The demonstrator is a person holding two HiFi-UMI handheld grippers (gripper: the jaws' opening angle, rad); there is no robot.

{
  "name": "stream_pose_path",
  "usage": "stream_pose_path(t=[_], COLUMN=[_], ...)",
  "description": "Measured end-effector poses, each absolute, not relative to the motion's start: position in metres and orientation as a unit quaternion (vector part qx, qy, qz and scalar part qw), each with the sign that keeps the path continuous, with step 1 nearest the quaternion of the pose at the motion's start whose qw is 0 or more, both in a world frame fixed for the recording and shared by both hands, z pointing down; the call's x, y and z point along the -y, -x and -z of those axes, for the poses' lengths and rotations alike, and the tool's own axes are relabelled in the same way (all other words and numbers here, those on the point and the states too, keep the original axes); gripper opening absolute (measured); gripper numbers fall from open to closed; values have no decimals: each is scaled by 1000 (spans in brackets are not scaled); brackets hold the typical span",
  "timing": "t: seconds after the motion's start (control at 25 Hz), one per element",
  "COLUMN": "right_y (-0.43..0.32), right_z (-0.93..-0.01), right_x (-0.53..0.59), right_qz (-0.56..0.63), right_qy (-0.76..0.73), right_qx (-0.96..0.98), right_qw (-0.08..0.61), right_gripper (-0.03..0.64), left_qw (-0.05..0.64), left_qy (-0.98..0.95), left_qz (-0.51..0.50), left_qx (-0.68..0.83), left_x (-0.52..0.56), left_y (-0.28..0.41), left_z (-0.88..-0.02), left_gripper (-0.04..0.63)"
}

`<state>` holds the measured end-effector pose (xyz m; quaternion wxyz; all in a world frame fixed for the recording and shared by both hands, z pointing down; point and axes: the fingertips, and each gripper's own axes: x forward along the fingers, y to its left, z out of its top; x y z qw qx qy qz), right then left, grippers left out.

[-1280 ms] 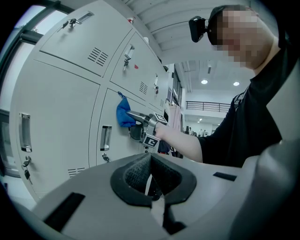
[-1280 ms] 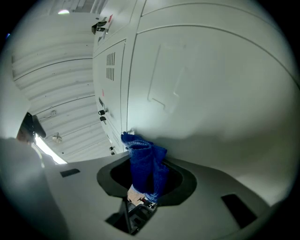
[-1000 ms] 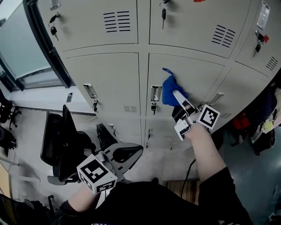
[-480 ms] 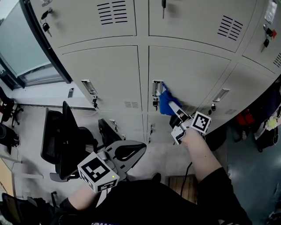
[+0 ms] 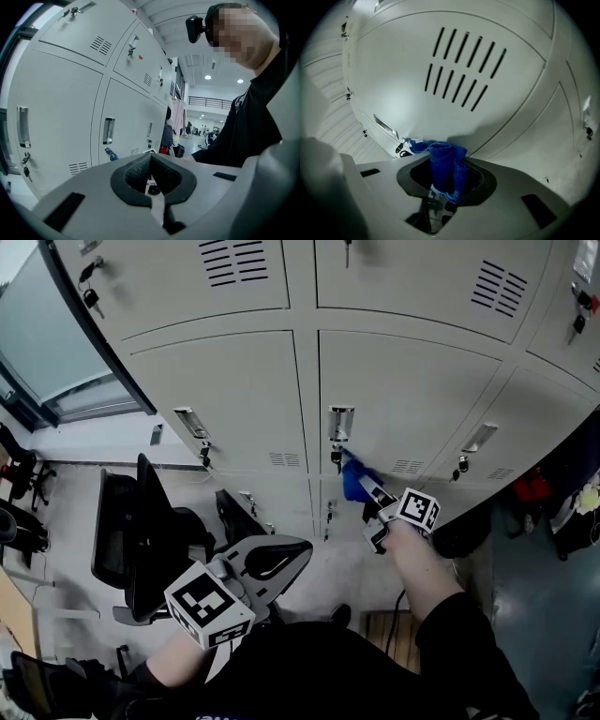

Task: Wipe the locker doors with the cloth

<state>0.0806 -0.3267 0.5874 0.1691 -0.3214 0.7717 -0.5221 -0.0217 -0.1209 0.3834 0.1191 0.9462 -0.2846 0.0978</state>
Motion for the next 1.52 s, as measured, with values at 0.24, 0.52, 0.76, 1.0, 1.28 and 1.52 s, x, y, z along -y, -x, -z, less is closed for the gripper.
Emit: stream_pose_path(t=[0.24, 0.52, 0.76, 1.0, 1.28, 1.52], right_y=[-83, -65, -89, -125, -130, -137], right_z=[-598, -480, -362, -262, -230, -282], right_x=[319, 282, 284, 300, 308, 314], right_qz=[536, 479, 396, 313, 297, 334], right_qy=[326, 222, 202, 207, 203, 229], right_qx=[-760, -823, -862, -879, -878, -861], right_qw=[172, 208, 243, 294, 315, 306], right_gripper=[102, 102, 103, 103, 102, 103], left_qw=[117, 108, 94, 86, 83, 88], left_qy=[-946, -951, -959, -965, -966, -965], left_qz=[-97, -86, -74, -70, -71, -72], left_qx=[285, 277, 256, 238, 235, 235], left_x=[119, 114, 107, 102, 98, 92], left_y=[22, 19, 3, -12, -16, -15], left_z=[-382, -375, -365, -359, -353, -354], left_gripper=[8, 8, 8, 8, 8, 8])
